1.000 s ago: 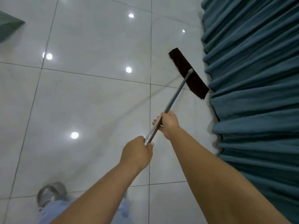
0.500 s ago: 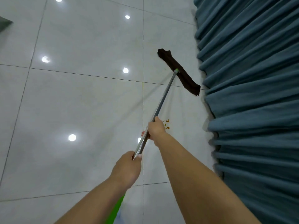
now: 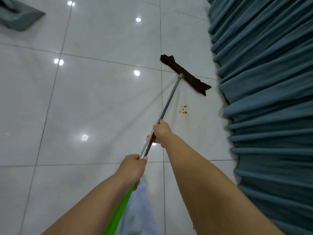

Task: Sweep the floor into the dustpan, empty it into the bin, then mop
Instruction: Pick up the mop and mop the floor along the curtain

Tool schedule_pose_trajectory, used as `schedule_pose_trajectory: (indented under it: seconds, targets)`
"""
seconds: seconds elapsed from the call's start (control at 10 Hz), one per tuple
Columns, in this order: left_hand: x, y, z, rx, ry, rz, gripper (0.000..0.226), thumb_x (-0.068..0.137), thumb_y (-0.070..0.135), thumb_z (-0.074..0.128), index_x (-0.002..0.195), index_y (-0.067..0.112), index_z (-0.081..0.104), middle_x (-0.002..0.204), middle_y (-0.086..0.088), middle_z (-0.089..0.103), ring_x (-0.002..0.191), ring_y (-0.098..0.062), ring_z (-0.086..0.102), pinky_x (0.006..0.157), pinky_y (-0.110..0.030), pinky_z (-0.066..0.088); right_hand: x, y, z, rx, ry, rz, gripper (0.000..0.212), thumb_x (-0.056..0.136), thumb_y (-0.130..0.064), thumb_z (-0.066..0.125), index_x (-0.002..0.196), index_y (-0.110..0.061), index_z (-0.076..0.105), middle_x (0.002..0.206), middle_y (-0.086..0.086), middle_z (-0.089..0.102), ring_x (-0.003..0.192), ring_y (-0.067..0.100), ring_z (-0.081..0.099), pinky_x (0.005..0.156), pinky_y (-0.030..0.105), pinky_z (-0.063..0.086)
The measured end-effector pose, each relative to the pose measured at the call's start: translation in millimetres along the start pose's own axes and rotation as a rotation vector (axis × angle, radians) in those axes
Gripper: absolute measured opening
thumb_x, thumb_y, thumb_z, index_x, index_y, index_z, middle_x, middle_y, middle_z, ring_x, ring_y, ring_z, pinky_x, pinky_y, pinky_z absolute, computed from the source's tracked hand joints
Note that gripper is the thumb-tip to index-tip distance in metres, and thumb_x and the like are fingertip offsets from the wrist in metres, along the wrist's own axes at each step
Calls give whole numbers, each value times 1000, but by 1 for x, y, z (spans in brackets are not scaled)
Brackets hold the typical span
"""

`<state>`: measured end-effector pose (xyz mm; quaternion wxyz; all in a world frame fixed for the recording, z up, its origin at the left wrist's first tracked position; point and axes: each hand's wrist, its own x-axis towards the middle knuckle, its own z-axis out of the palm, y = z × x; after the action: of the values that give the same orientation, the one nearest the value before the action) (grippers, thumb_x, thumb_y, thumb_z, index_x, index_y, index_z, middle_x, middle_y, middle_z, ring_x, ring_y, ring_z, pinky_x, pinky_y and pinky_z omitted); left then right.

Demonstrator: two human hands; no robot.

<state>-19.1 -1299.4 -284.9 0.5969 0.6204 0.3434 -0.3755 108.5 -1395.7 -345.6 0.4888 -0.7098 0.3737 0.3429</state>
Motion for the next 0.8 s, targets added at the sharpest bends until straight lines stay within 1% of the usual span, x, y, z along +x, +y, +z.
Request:
schedule_pose_trajectory:
  seconds: [0.1, 0.2, 0.3, 0.4, 0.5, 0.6, 0.7, 0.8]
  targets:
    - [-39, -55, -14, -39, -17, -73, 21, 97, 22, 47, 78, 12, 48, 65, -8, 34, 44, -15, 26, 44, -20, 22, -37, 53, 26, -16, -13, 2, 50, 98, -2, 33, 145, -19, 29, 100, 15, 51, 75, 32, 62, 81, 52, 57]
    - [-70, -92, -22, -51, -18, -106, 19, 97, 23, 48, 82, 13, 46, 63, -7, 34, 43, -14, 25, 45, -20, 21, -67, 90, 39, -24, -41, 8, 52, 98, -3, 32, 145, -22, 26, 111, 20, 53, 81, 34, 62, 79, 51, 58]
    - [-89, -109, -19, -60, -23, -95, 16, 96, 24, 49, 84, 14, 46, 60, -6, 34, 41, -13, 26, 46, -19, 21, -81, 109, 38, -19, -22, 6, 52, 97, -3, 31, 146, -22, 26, 115, 19, 53, 77, 32, 62, 79, 50, 58]
    - [-96, -113, -5, -66, -26, -90, 17, 97, 25, 47, 84, 14, 46, 61, -7, 37, 42, -14, 29, 46, -19, 24, -88, 118, 27, -58, 13, -5, 55, 96, -4, 30, 147, -23, 25, 101, 12, 52, 69, 28, 62, 79, 49, 58]
    - [-97, -118, 21, -15, -14, -65, 21, 99, 24, 45, 82, 11, 48, 64, -7, 40, 47, -17, 33, 41, -21, 29, -89, 130, 11, -101, 36, 14, 59, 94, -5, 28, 147, -29, 23, 112, 14, 50, 74, 33, 62, 74, 50, 59]
    - [-95, -133, 52, 24, -21, -44, 21, 99, 25, 43, 83, 11, 48, 62, -6, 42, 47, -16, 37, 43, -22, 31, -81, 154, -6, -221, 68, 12, 59, 95, -8, 31, 147, -32, 17, 116, 17, 51, 81, 36, 64, 78, 50, 58]
    - [-94, -146, 85, 14, -45, -101, 18, 100, 28, 41, 92, 14, 49, 64, -7, 44, 47, -16, 39, 42, -22, 34, -68, 178, -25, -220, 130, 56, 45, 97, -20, 40, 142, -20, 34, 116, 8, 58, 112, 30, 59, 102, 54, 43]
    - [-95, -153, 110, 0, -80, -137, 17, 100, 29, 41, 93, 16, 48, 64, -9, 44, 47, -17, 40, 42, -23, 36, -79, 192, -41, -573, 124, 99, 43, 99, -30, 37, 142, -26, 33, 115, 3, 57, 116, 23, 56, 110, 49, 35]
